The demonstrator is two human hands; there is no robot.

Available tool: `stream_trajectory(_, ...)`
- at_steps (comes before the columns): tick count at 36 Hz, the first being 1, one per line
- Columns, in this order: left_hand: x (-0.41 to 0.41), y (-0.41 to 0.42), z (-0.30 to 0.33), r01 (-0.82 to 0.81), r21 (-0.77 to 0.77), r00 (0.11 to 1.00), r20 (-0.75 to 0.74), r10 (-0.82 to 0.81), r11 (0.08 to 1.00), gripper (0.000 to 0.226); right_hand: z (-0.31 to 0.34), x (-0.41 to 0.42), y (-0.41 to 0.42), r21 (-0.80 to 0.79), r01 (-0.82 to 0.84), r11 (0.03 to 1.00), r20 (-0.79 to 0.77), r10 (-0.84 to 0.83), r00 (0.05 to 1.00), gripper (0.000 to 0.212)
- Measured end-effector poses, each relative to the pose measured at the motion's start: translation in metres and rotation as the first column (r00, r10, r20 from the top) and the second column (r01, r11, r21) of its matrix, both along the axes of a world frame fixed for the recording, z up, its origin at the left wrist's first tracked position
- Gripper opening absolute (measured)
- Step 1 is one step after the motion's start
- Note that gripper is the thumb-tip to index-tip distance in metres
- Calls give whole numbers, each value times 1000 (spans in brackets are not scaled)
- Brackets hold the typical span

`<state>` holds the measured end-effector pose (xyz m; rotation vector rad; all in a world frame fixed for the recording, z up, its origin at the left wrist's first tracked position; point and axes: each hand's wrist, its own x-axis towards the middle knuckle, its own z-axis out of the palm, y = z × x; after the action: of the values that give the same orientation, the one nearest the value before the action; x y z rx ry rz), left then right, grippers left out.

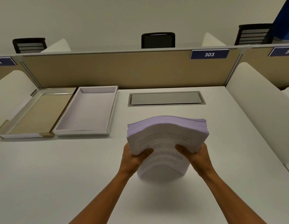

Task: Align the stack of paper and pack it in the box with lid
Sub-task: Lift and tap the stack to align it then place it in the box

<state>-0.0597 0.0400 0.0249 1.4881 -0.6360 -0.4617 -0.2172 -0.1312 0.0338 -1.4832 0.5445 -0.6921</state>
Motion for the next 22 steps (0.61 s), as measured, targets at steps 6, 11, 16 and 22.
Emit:
stream_trajectory(6,-2,-8,2,-74,-17,997,34,75,997,45,-4,5,9,35,51,998,50,-53,997,36)
stream_trajectory(11,0,-11,11,-94,-41,991,94,97,995,44,1,5,10,21,74,997,92,-75,993,38)
stream_trajectory(16,2,-14,18,-80,-59,990,113,86,995,51,6,5,5,-3,72,997,124,-71,990,41)
stream_trajectory(22,1,-14,5,-85,-48,994,71,88,995,45,-7,4,6,40,49,998,89,-53,995,39)
